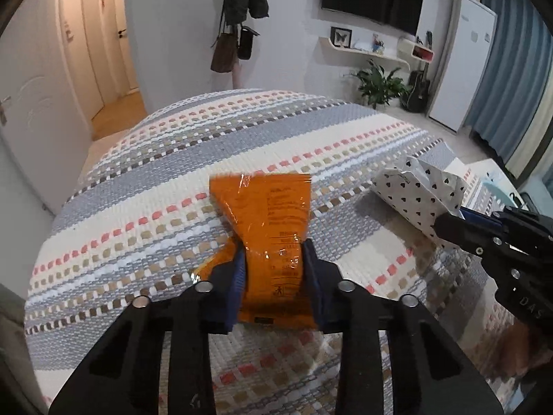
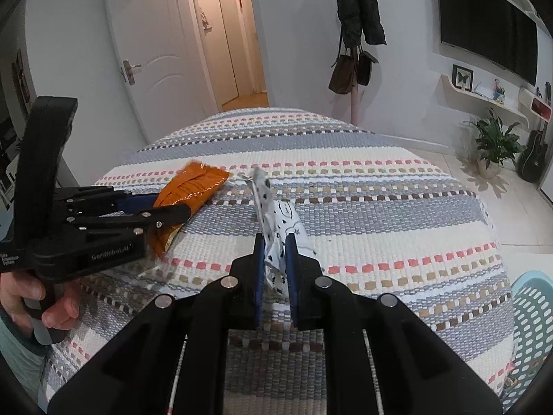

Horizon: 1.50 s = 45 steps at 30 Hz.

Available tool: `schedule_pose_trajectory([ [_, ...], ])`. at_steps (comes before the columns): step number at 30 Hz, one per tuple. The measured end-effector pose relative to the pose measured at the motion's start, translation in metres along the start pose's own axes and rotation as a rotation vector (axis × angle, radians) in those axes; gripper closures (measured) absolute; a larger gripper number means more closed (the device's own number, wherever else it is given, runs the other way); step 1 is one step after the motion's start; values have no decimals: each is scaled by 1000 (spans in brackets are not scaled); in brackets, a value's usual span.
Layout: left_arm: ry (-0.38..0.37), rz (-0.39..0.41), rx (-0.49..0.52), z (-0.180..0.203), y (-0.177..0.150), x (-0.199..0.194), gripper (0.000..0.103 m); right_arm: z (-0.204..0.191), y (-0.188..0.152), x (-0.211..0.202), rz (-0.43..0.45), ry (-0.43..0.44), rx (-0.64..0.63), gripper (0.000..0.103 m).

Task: Collect trash
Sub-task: 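Carry the orange packet and dotted wrapper over the basket and open both tools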

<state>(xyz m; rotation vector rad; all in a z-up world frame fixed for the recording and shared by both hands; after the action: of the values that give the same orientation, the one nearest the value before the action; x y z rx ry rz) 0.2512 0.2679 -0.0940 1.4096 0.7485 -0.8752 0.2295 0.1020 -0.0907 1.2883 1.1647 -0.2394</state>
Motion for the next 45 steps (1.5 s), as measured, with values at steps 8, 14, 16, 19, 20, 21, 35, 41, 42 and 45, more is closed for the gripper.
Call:
schedule_pose_trajectory([
  [8,-78,91,-20,19,1,-33,77,11,2,-23,98,65,44,96],
  [14,-119,154,43,60,8,-65,77,34,-1,-55,170,72,120,97],
  [16,-132,168,63,76,11,-71,77,48,-2,-72,200,71,150,97],
  [19,-163,193,96,104,18,-79,77,71,-7,-96,237,48,192,97],
  [20,-174,204,111,116,21,-83,77,79,-9,-102,247,41,206,97],
  [21,-185,210,121,125,23,-84,77,88,-12,-110,260,32,224,97],
  [35,-366,162,337,315,36,-49,77,237,-89,-189,315,-220,467,97],
  [41,-410,37,358,365,25,4,77,290,-133,-175,200,-253,598,97],
  [42,-422,7,364,374,21,14,76,297,-141,-170,173,-250,622,97],
  [45,-422,-37,379,389,16,30,73,316,-161,-155,98,-247,686,97],
])
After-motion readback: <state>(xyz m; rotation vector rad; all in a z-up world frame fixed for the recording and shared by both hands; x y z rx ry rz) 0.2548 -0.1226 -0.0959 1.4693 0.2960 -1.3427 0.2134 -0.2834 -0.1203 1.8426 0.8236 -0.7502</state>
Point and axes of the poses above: each gripper's, at about its wrist camera, not at the fingertips, and x roughly the way its jaws point, z to its right, y to its top, the point moved 4 cm from there along x, roughly the way its jaws point, and after that the axes turned 10 degrees about -z, right-handed, at the moved point
